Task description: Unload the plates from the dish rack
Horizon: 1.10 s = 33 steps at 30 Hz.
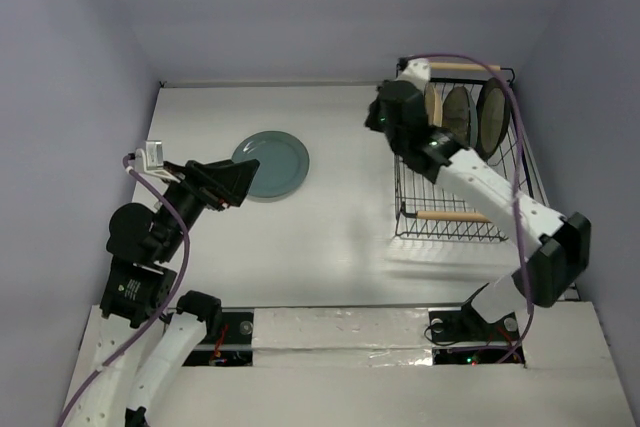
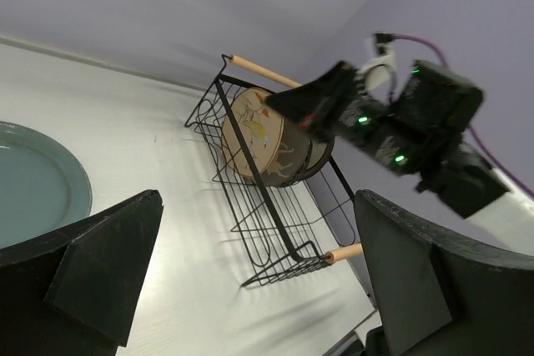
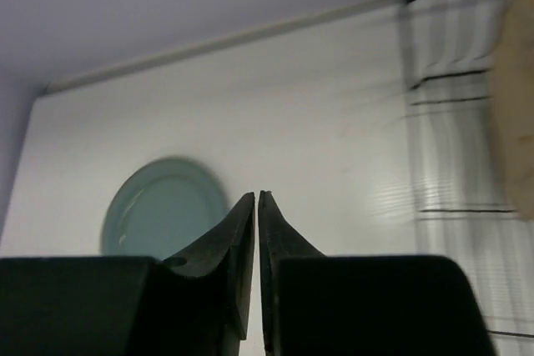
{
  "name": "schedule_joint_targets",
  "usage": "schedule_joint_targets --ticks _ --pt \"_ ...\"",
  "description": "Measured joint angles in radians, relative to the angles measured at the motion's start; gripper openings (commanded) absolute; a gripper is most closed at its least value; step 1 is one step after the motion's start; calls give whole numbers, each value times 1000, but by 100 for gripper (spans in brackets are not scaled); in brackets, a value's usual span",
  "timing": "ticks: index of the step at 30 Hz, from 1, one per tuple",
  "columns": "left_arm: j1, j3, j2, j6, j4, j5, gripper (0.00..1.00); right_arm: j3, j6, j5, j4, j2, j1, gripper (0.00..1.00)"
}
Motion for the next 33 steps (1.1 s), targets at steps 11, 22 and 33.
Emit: schedule_joint_targets --ticks 11,22,33 --pt "0 -119 -13 150 -57 -42 39 -7 -190 189 -249 -67 -294 72" --pt "7 -195 8 229 -114 -35 27 107 -316 185 -283 256 -397 47" --pt "19 -196 -14 231 -111 -26 34 183 -387 243 -299 309 -402 1"
